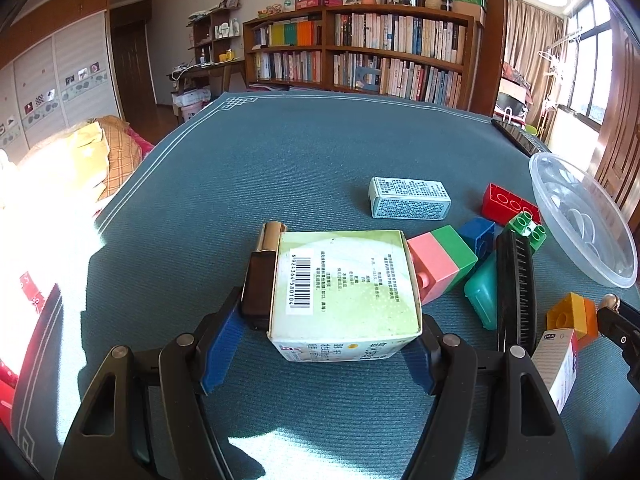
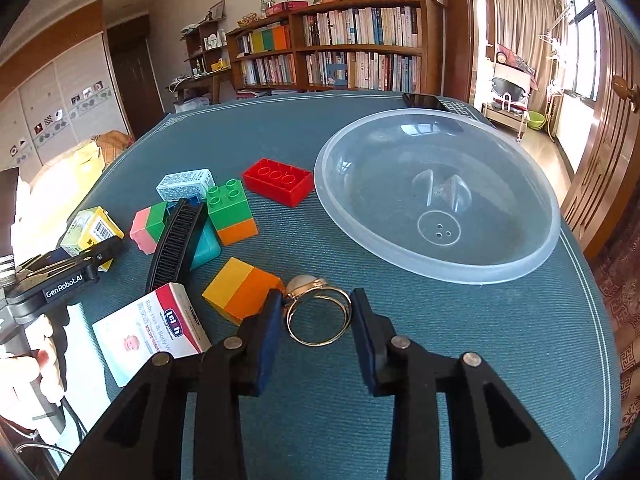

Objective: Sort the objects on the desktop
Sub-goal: 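Close the right tool on the gold rings and lift them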

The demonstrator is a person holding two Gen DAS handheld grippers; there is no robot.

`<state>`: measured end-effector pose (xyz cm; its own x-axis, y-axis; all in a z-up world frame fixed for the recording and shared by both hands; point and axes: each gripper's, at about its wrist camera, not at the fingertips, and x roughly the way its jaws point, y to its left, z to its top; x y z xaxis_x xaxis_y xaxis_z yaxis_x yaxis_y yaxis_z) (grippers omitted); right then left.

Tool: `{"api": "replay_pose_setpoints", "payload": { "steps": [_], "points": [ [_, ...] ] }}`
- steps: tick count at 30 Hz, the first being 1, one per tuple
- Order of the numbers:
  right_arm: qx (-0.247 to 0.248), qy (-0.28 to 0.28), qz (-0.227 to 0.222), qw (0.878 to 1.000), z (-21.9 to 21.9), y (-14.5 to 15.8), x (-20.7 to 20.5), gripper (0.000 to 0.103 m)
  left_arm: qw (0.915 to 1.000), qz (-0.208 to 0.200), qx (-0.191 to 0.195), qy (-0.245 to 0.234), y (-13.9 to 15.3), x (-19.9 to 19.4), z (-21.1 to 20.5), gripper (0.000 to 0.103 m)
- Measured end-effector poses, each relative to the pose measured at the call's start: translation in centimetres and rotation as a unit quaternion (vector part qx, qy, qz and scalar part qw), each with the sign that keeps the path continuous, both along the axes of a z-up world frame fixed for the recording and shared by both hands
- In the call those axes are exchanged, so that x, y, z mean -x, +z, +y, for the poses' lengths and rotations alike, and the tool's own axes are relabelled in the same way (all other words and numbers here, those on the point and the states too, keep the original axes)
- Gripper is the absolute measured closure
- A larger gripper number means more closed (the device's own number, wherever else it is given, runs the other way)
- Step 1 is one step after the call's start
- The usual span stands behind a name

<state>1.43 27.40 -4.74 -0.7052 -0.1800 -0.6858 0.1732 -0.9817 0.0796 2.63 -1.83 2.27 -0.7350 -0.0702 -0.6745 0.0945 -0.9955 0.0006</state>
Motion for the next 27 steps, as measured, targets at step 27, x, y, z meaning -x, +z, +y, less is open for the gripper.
{"api": "replay_pose_setpoints", "payload": {
  "steps": [27],
  "points": [
    [0.059, -0.060, 0.065, 0.994, 5.1, 4.4, 0.6, 0.065, 0.9980, 0.037, -0.003, -0.051, 4.1, 0.3, 5.7, 0.029]
  ]
}}
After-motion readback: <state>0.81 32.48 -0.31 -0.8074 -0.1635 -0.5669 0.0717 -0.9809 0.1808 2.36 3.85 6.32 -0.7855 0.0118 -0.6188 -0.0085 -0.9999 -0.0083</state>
